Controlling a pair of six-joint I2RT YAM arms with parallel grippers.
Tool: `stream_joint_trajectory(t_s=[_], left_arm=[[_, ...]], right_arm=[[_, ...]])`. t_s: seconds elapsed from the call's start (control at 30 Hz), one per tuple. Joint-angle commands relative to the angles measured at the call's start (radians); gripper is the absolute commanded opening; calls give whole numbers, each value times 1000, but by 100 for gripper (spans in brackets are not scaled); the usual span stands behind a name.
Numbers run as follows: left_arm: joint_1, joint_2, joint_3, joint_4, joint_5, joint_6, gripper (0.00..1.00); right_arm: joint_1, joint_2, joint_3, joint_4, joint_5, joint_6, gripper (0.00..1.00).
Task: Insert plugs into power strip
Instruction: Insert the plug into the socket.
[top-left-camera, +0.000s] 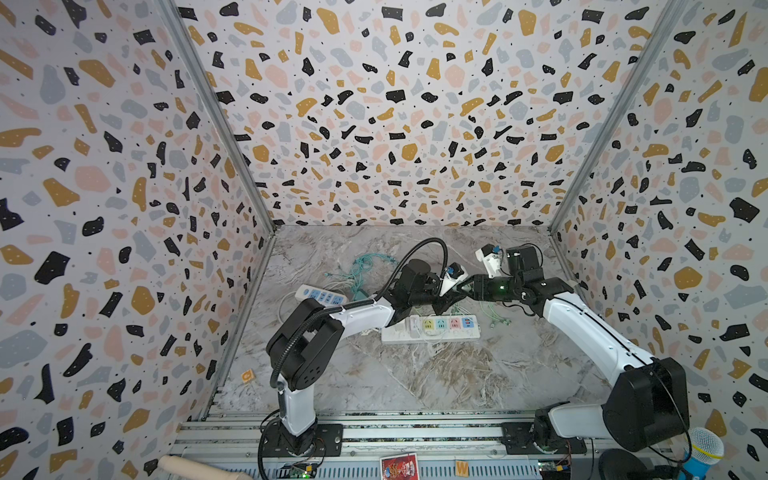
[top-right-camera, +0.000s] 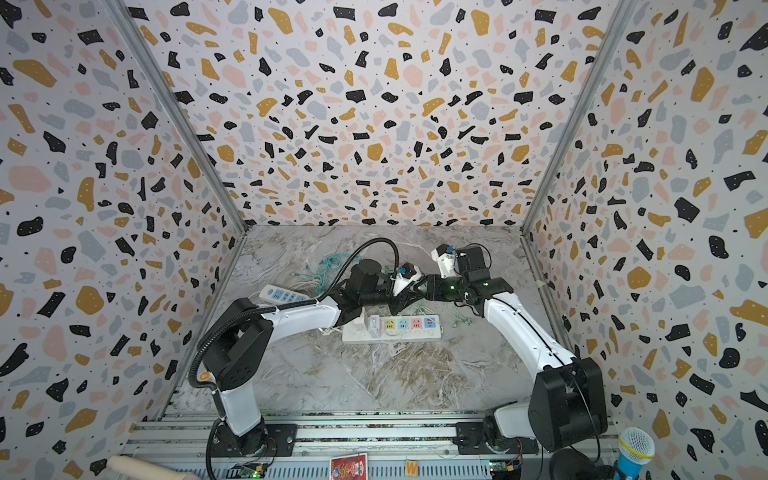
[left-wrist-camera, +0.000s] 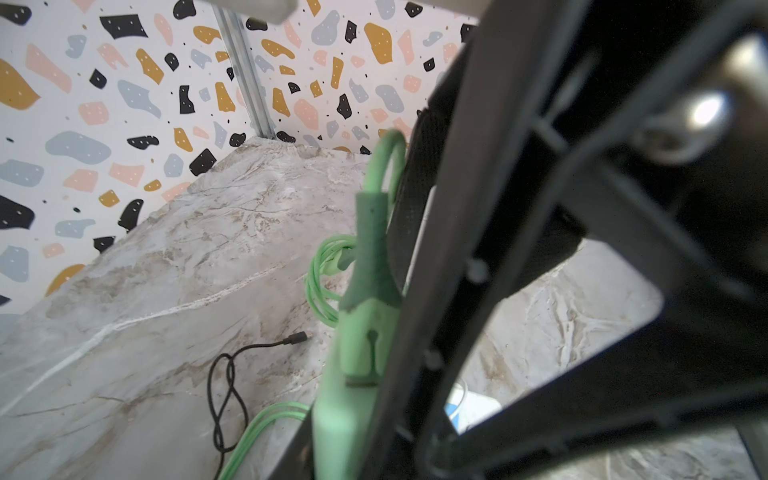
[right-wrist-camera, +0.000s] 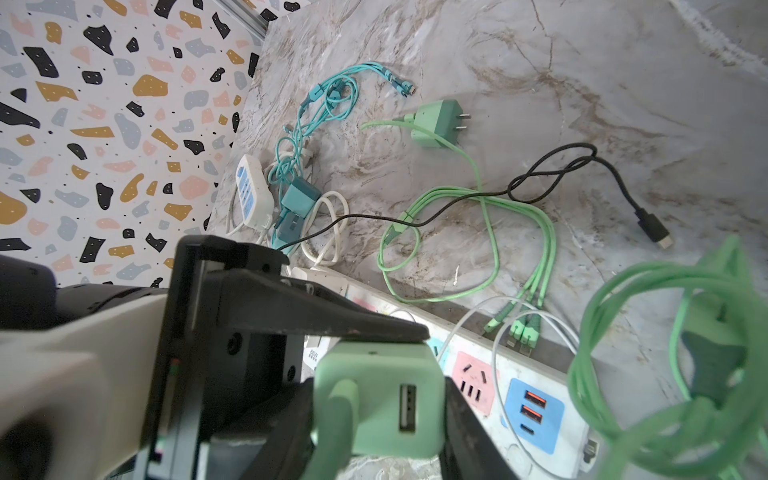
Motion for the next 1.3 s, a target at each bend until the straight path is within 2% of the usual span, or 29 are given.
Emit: stream_joint_trajectory(t_s=[0.0,0.17,0.5,0.73,1.03,1.27], left_arm=[[0,-53,-10,99,13,-18,41],[0,-78,-48,99,-22,-10,49],[3,-178,-138,8,-155,38,49],[2,-302,-229,-60,-203,35,49],[-17,-461,-371,-49,-345,-32,49],[-18,-489,-393,-98,-462,-82,49]], right_arm=[[3,-14,-10,-18,33,-10,19],[-33,-25,-6,-43,104,-10,17],[-59,-46,-2,-182,102,-109,18],[14,-87,-16,-232,180,-105,18],[145,-106,-98,-191,275,-15,18],[238,-85,-130,-152,362,50,18]])
